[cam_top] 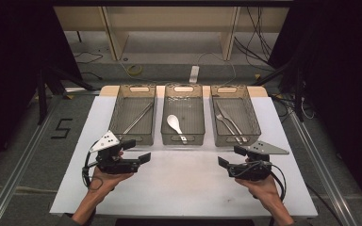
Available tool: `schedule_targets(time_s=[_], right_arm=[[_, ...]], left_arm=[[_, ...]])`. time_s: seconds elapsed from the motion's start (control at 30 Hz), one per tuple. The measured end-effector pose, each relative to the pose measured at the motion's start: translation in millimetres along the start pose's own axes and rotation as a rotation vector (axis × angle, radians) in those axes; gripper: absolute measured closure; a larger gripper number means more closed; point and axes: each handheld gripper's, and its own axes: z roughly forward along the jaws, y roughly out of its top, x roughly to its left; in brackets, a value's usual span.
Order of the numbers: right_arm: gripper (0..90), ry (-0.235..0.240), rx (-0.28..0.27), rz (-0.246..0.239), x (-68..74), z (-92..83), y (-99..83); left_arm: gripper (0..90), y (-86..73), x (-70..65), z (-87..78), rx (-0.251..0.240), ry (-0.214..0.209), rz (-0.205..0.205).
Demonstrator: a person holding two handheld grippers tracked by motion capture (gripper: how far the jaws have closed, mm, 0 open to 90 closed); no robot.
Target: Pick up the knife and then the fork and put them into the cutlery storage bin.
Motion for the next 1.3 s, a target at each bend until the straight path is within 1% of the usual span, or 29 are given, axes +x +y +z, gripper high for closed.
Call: schedule_targets(time_s=[0.27, 0.5, 1.3], right_arm=[[21.1, -0.001, -0.003, 0.000, 4.1, -3.5, -6.1], [21.1, -0.008, -0.003, 0.003, 3.5, -7.6, -10.9], [21.1, -0.019, -0.002, -0.017, 5.0, -7.8, -11.8]], left_arm=[[15.9, -0.4, -0.2, -0.7, 0.000, -0.001, -0.001], [15.9, -0.2, 0.2, -0.3, 0.002, -0.001, 0.002], [15.9, -0.2, -0.8, 0.4, 0.001, -0.002, 0.001]])
